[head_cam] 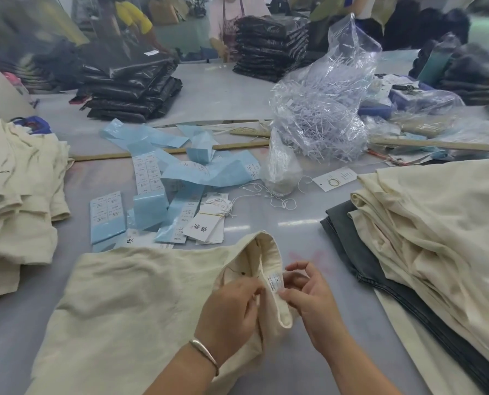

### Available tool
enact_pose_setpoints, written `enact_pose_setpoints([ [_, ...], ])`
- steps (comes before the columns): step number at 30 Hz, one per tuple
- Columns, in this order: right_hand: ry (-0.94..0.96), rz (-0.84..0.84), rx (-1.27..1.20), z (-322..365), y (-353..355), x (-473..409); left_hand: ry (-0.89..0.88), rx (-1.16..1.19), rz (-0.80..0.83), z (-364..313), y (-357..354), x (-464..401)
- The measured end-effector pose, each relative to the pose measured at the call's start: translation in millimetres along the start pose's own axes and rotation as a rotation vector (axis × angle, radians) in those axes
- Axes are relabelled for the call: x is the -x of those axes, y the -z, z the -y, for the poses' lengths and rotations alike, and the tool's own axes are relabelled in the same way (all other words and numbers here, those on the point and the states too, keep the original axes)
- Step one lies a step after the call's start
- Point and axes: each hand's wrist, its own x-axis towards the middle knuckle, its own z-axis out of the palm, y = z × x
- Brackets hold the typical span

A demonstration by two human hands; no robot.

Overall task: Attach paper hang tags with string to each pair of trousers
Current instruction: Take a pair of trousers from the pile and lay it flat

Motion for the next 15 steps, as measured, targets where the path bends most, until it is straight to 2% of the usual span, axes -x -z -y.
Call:
enact_pose_setpoints([
  [2, 0.016, 0.057, 0.042, -1.5, 2.2, 0.0, 0.197, 0.103, 0.055, -4.4, -3.9, -0.1],
  [3, 0.006, 0.072, 0.066, -2.9, 3.6, -1.0, 0.242, 0.139, 0.063, -4.5, -7.5, -0.2],
  [11, -0.134, 0.066, 0.293, -9.4, 7.7, -8.2, 0.339, 0.150, 0.144, -0.1, -20.6, -2.8],
  [15, -0.139, 0.039, 0.370, -4.7, 8.4, -13.4, 0.354, 0.149, 0.149, 6.1, -23.3, -4.5],
])
